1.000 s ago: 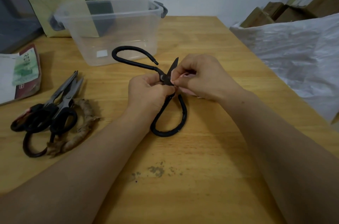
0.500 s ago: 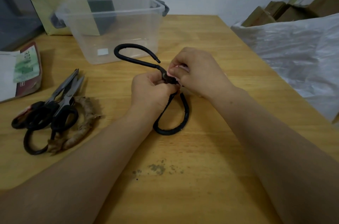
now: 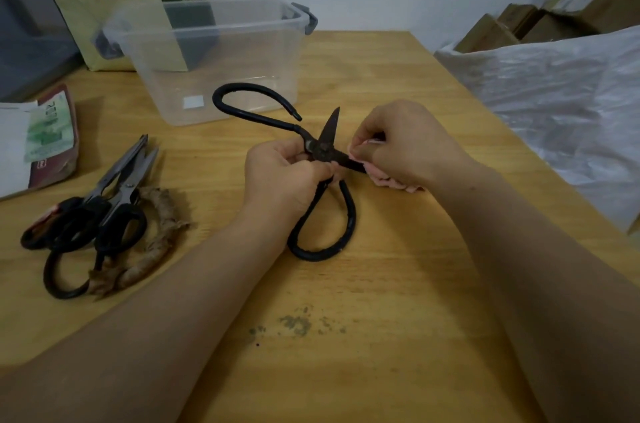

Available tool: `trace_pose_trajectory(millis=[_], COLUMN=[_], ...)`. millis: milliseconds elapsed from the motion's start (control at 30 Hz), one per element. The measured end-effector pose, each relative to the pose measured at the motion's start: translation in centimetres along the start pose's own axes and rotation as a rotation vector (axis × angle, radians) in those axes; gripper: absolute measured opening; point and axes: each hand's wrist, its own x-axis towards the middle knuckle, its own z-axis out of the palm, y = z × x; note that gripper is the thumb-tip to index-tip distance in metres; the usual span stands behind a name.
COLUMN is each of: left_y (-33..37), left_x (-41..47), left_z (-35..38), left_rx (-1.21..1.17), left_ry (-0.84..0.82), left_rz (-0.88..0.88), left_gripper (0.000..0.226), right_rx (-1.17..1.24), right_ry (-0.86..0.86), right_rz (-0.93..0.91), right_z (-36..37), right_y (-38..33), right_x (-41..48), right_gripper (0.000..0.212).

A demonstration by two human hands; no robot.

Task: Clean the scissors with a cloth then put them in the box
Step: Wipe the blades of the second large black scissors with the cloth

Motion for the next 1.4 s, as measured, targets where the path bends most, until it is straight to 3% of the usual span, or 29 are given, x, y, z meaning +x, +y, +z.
trace_pose_trajectory(millis=[100,200,267,333,433,533,667,867,1033,1267,1400], left_y=[0.1,0.0,0.0,0.1,0.2,-0.1,-0.2,0.1,0.0,0.0,0.1], left_x=[0.1,0.0,-0.1,-0.2,0.0,0.1,0.0,-0.2,0.0,0.2,0.2], left_z=[-0.1,-0.2,-0.2,-0.1,0.0,-0.2,-0.1,0.3,0.0,0.1,0.0], left_rx=[-0.015,0.001,-0.002,-0.021,-0.033,-0.033,0.005,-0.002,-0.036,0.002,-0.049], left_ry=[-0.017,-0.030,-0.023,-0.019,-0.046,-0.078,-0.092,-0.127,-0.129,-0.157,-0.151], left_rz=[0.025,0.030,0.030,0.055,0.088,0.098,0.136,0.171,0.156,0.201,0.174], left_gripper=[0.028,0.024,0.024,0.027,0.029,0.018,0.023,0.026,0.027,0.025,0.027], right_rx=[0.139,0.421,0.321,0.280,0.458,0.604,0.552,0.528,0.634,0.556,0.681], right_ry=[0.206,0.127,0.073,0.132,0.323,0.226,0.235,0.428,0.279,0.478,0.282], right_rz=[-0.079,-0.052,0.023,0.048,-0.068,-0.135,-0.074,-0.060,-0.110,-0.068,-0.103], right_z=[0.4,1.0,1.2,1.0,0.9,1.5,2.2,2.0,1.5,1.5,1.3], right_y=[-0.1,-0.2,0.4,0.8,0.5,0.1,0.6,0.7,0.5,0.5,0.1], right_x=[-0.4,-0.4,0.0,0.2,0.0,-0.1,0.6,1.9,0.3,1.8,0.2], right_gripper=[0.013,0.007,0.005,0.007,0.005,0.004,0.007,0.013,0.008,0.017,0.012])
